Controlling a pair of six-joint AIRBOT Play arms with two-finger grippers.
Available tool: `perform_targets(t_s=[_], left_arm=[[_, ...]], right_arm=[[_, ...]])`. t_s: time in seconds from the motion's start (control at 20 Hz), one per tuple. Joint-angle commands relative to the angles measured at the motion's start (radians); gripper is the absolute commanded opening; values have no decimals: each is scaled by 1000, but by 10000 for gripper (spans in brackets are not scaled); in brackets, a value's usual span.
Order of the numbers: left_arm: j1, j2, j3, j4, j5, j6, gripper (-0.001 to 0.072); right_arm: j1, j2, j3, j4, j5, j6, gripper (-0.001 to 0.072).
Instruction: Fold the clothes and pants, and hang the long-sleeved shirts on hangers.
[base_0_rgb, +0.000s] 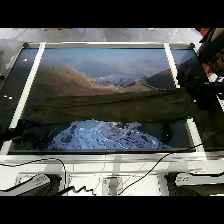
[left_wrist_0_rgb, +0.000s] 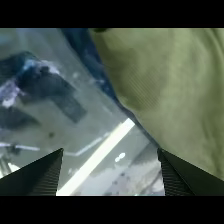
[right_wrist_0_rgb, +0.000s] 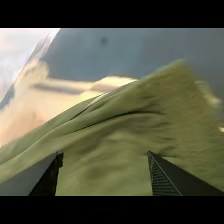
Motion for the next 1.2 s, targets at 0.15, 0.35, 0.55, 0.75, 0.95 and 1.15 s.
perform_targets(t_s=[0.15, 0.35, 0.55, 0.75, 0.95, 1.15], left_arm=[[-156, -87, -33, -271, 331, 139, 706], [-263, -114, -21, -318, 565, 151, 556], [-316, -113, 68, -314, 617, 181, 20], [-330, -85, 235, -309, 474, 189, 19], [-374, -33, 432, -197, 124, 188, 18], [-481, 93, 525, -149, -26, 184, 18]], right_arm=[[213, -1, 1, -8, -73, -34, 584], [336, -1, 1, -9, -95, -34, 502], [446, -1, 1, -28, -112, -34, 403], [541, -1, 1, -39, -250, -34, 68], [643, -3, 1, -37, -333, -16, 41], [764, -28, 4, -35, -397, 62, 39]])
